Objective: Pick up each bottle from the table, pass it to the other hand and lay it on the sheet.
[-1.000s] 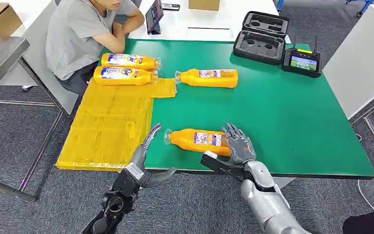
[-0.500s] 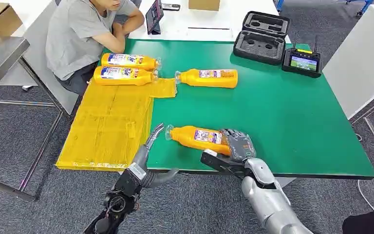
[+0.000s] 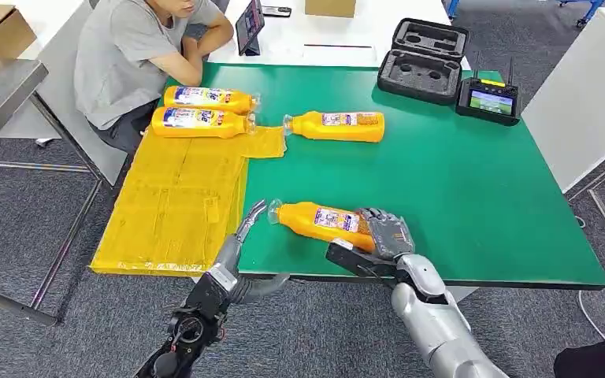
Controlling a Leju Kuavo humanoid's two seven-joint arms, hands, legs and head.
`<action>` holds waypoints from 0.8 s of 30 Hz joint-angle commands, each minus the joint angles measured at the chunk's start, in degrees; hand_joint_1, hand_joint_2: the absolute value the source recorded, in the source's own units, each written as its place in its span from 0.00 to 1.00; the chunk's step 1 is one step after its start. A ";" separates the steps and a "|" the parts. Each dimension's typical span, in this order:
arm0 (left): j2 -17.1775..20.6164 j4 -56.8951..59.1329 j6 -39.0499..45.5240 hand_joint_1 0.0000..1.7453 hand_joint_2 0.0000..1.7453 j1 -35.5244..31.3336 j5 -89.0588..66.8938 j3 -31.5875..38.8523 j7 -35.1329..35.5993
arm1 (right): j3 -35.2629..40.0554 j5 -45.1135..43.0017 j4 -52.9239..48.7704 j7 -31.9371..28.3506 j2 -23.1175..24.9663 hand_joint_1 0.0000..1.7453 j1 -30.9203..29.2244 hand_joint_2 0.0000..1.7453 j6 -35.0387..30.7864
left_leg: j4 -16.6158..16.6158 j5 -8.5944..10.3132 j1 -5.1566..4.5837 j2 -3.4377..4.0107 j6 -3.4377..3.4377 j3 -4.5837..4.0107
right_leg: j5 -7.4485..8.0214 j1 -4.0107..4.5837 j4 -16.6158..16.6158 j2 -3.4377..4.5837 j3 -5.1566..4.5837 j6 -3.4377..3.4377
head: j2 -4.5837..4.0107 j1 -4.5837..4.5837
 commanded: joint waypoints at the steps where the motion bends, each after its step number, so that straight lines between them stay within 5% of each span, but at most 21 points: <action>1: 0.95 2.94 0.08 0.00 1.00 -2.54 -0.02 -1.36 0.02 | -8.14 -13.15 1.31 -12.95 1.68 1.00 -0.07 1.00 2.72 | 0.05 -0.04 0.05 -0.02 -0.08 0.06 | -0.05 0.06 0.02 -0.06 0.09 -0.12 | 0.00 0.00; 5: 0.90 0.34 1.51 0.00 1.00 -1.69 1.50 -0.92 0.02 | -15.22 -26.13 -1.41 -23.26 3.10 1.00 0.36 1.00 3.83 | 0.04 -0.04 0.01 0.06 -0.08 0.00 | -0.03 0.02 0.06 0.03 -0.01 -0.10 | 0.00 0.00; 8: 0.87 -0.75 2.10 0.00 1.00 -1.48 2.22 -0.68 0.02 | -16.15 -29.74 -2.74 -24.98 3.31 1.00 0.92 1.00 5.74 | 0.04 -0.04 0.01 0.05 -0.07 -0.05 | -0.03 0.02 0.06 0.03 -0.03 -0.09 | 0.00 -0.02; 20: 0.36 -8.27 6.60 0.00 1.00 0.79 6.97 2.65 0.02 | -7.46 -46.94 -9.21 -24.98 1.39 1.00 4.70 1.00 3.67 | 0.06 -0.07 0.04 0.12 -0.09 -0.07 | -0.02 0.05 0.05 0.10 -0.06 -0.11 | 0.00 0.00; 24: -1.01 -1.25 0.15 0.00 1.00 -1.13 12.13 4.90 0.02 | -4.04 -52.23 -13.51 -24.98 1.61 1.00 6.00 1.00 6.52 | 0.06 -0.07 0.03 0.11 -0.09 -0.05 | -0.04 0.04 0.07 0.08 -0.04 -0.12 | 0.00 0.00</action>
